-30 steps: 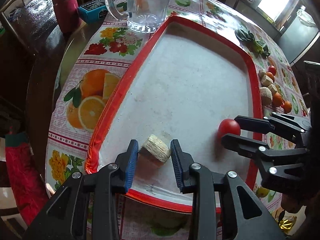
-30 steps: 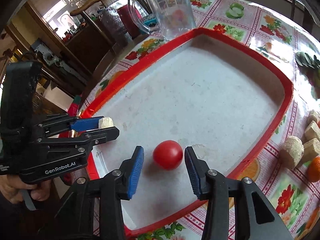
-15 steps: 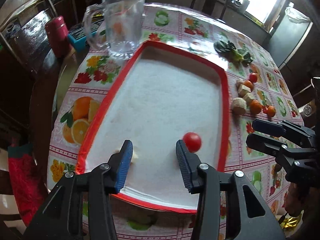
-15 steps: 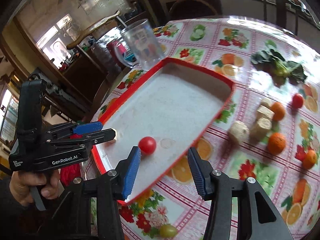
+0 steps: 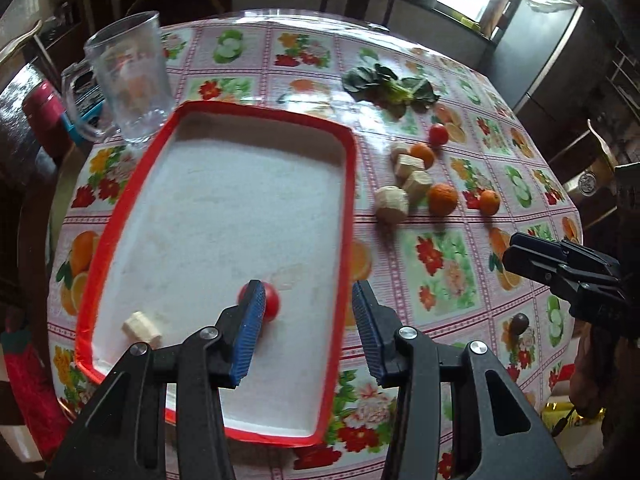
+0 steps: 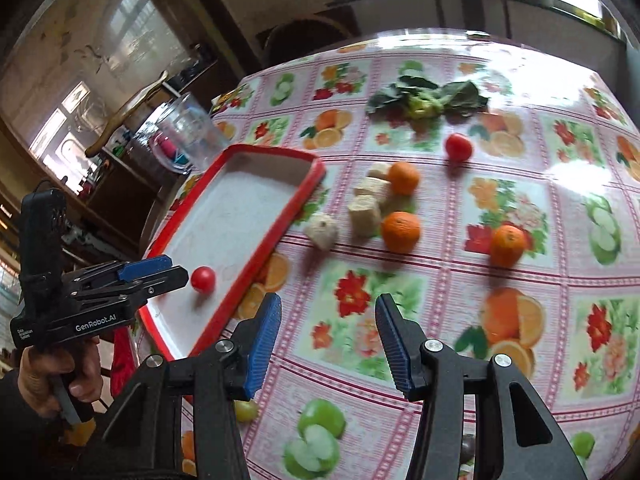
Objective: Organize fruits
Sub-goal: 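Open left gripper to drop the cream cube into the tray, then grasp a beige round piece with left gripper while right gripper grasps an orange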
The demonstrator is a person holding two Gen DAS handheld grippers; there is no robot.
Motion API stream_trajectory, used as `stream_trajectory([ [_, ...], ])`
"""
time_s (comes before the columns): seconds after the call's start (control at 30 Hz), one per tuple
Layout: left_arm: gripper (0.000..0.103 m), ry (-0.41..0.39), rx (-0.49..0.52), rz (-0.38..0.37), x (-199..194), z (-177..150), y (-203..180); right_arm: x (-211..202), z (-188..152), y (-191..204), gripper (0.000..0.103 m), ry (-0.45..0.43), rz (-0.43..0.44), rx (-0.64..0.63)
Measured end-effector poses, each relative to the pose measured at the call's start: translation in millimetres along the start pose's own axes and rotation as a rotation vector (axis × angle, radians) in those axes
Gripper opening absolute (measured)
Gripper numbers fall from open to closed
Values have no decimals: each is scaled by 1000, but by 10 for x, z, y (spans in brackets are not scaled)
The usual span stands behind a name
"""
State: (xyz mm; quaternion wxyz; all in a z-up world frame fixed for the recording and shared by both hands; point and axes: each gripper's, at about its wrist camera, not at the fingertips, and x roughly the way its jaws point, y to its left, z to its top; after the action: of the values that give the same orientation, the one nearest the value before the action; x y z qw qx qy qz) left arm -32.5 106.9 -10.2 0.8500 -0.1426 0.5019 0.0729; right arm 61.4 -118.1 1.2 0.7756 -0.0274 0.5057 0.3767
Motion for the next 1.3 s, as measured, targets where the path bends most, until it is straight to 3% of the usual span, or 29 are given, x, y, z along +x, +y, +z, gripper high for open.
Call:
stream_trajectory([
  [0.4, 43, 10, 52, -58, 136, 144, -460, -201, -53, -410, 51, -28, -50, 56],
  [0.83, 43, 67, 62, -90, 517, 271, -781, -55, -52, -778, 51, -4, -92, 94],
  [1.3, 43, 145, 30, -39, 1063, 526, -800, 329, 149, -1173, 51, 25, -150, 124],
])
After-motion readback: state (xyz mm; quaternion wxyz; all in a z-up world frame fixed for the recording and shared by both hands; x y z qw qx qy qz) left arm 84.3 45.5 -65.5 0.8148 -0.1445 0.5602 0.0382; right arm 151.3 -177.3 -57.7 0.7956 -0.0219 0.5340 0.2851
